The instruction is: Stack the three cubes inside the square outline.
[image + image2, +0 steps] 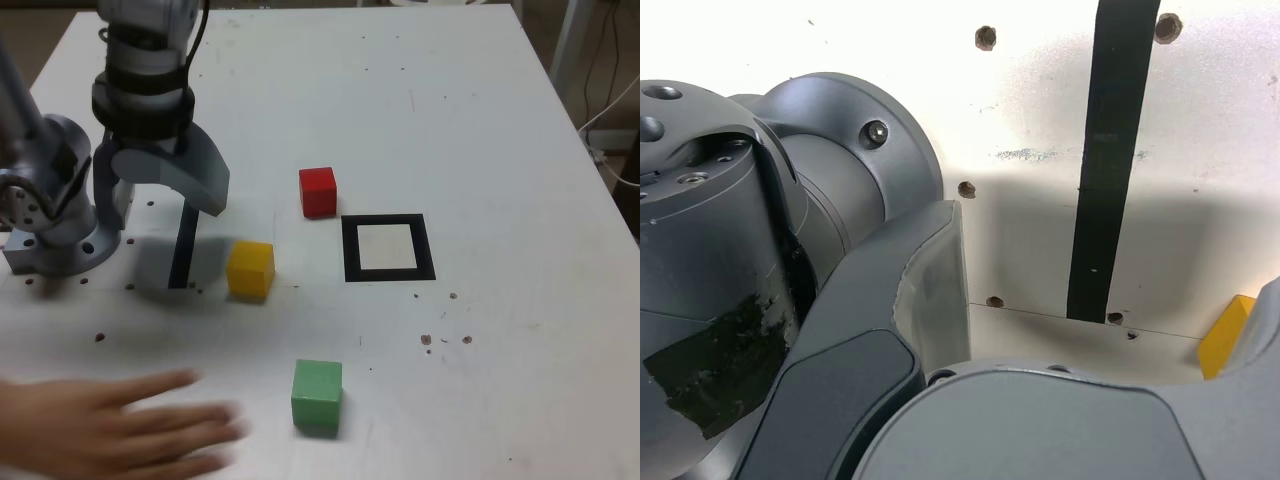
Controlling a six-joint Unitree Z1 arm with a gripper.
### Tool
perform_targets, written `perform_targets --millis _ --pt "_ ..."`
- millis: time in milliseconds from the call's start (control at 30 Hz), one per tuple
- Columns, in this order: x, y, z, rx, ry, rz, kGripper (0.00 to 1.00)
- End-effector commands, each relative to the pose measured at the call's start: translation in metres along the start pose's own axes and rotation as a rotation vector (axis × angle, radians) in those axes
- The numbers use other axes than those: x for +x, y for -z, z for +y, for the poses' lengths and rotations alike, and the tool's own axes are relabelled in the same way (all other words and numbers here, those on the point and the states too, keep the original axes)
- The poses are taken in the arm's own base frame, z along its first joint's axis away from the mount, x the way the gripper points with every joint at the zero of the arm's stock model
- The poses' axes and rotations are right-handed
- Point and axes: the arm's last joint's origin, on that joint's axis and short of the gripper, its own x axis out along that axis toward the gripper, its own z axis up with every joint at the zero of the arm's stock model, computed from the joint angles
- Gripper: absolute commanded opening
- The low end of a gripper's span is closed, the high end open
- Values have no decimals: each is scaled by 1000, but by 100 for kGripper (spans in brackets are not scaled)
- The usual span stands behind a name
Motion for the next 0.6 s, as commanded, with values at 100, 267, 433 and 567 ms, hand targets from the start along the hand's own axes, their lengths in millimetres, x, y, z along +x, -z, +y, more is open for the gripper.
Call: perform_targets --millis 100,267,433,567 --pt "0 4 1 -4 -2 -1 100" --pt "-1 6 1 -4 -3 -7 100" --pt "0 7 1 -4 -4 -6 100" --pt "-1 7 1 -4 -4 -8 100"
